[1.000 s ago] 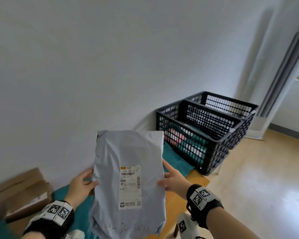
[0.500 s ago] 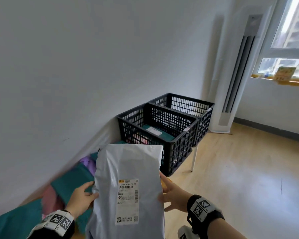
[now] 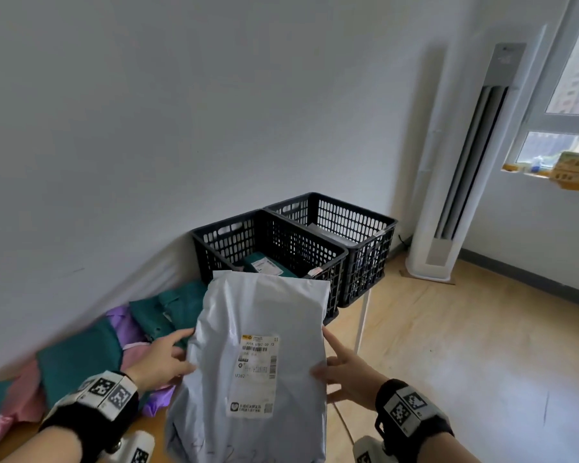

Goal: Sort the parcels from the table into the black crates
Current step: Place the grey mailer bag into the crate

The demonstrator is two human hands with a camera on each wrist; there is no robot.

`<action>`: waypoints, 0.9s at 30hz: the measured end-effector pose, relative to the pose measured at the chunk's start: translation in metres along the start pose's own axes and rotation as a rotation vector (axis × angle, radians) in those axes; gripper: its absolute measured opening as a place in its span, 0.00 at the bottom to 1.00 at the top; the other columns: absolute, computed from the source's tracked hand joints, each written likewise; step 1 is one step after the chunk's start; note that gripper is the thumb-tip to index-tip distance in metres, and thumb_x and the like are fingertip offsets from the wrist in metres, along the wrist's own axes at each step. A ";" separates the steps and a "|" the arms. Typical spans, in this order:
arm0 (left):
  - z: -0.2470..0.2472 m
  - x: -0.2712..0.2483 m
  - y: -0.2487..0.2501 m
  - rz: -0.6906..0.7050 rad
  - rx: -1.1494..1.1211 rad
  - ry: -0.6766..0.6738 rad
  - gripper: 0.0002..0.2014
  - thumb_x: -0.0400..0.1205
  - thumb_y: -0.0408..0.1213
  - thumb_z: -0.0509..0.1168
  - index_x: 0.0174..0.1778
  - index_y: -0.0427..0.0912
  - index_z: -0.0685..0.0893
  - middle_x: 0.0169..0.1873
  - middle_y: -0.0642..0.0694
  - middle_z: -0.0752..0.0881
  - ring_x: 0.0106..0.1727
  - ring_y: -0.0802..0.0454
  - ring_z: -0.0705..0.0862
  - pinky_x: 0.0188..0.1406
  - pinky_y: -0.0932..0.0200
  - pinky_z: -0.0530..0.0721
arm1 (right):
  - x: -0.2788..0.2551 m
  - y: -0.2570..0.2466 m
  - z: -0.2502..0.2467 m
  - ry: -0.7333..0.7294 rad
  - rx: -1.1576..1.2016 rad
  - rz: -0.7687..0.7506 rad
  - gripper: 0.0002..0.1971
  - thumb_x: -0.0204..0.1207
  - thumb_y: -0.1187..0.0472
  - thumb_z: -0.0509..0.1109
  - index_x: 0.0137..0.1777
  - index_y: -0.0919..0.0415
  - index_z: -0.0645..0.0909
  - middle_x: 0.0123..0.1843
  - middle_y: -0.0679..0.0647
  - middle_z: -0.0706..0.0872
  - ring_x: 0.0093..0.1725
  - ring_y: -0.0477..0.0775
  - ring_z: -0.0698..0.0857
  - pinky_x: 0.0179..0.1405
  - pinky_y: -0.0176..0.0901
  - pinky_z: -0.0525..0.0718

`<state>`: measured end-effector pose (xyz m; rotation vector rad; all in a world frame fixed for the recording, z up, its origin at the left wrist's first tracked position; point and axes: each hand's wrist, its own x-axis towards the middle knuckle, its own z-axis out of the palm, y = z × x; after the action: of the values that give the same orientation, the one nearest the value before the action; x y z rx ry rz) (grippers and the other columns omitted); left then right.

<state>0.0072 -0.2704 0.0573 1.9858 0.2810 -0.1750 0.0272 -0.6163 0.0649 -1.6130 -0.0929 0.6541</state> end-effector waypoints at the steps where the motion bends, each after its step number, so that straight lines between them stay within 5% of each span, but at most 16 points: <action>1: 0.004 0.005 0.008 0.012 0.009 -0.001 0.36 0.73 0.14 0.68 0.77 0.37 0.67 0.45 0.31 0.88 0.44 0.39 0.88 0.36 0.57 0.88 | 0.003 -0.004 -0.008 0.026 0.005 -0.010 0.41 0.79 0.72 0.67 0.82 0.39 0.54 0.57 0.60 0.87 0.54 0.60 0.88 0.48 0.59 0.88; 5: 0.011 0.029 0.040 0.052 0.036 -0.007 0.36 0.73 0.19 0.71 0.77 0.38 0.67 0.45 0.39 0.90 0.48 0.42 0.89 0.51 0.51 0.86 | 0.023 -0.019 -0.039 0.146 0.014 -0.052 0.32 0.80 0.69 0.68 0.80 0.47 0.63 0.56 0.62 0.87 0.52 0.60 0.88 0.49 0.60 0.88; 10: 0.020 0.069 0.067 0.072 -0.027 -0.008 0.34 0.74 0.22 0.72 0.76 0.40 0.69 0.41 0.46 0.92 0.41 0.49 0.90 0.34 0.61 0.87 | 0.058 -0.040 -0.071 0.202 -0.010 -0.056 0.29 0.79 0.68 0.69 0.78 0.53 0.66 0.53 0.59 0.88 0.49 0.57 0.89 0.46 0.57 0.89; 17: 0.017 0.125 0.103 0.057 -0.060 -0.014 0.35 0.76 0.23 0.71 0.78 0.40 0.66 0.48 0.38 0.89 0.48 0.41 0.89 0.44 0.49 0.90 | 0.127 -0.097 -0.104 0.253 -0.186 -0.029 0.28 0.79 0.67 0.69 0.77 0.55 0.67 0.57 0.61 0.86 0.53 0.61 0.88 0.50 0.62 0.88; 23: 0.001 0.182 0.148 0.123 -0.046 0.027 0.34 0.75 0.22 0.70 0.77 0.38 0.66 0.47 0.41 0.86 0.45 0.46 0.87 0.40 0.53 0.90 | 0.197 -0.160 -0.128 0.315 -0.365 -0.065 0.28 0.77 0.67 0.70 0.76 0.52 0.69 0.63 0.58 0.84 0.55 0.61 0.87 0.50 0.61 0.88; 27: 0.000 0.207 0.162 0.132 -0.034 0.069 0.36 0.75 0.21 0.70 0.78 0.39 0.63 0.54 0.36 0.84 0.51 0.40 0.86 0.46 0.45 0.89 | 0.233 -0.191 -0.137 0.383 -0.431 -0.141 0.27 0.75 0.69 0.70 0.74 0.53 0.72 0.61 0.61 0.84 0.55 0.62 0.87 0.53 0.62 0.87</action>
<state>0.2506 -0.3113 0.1476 1.9716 0.1950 -0.0166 0.3436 -0.6057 0.1619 -2.0996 -0.0674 0.2128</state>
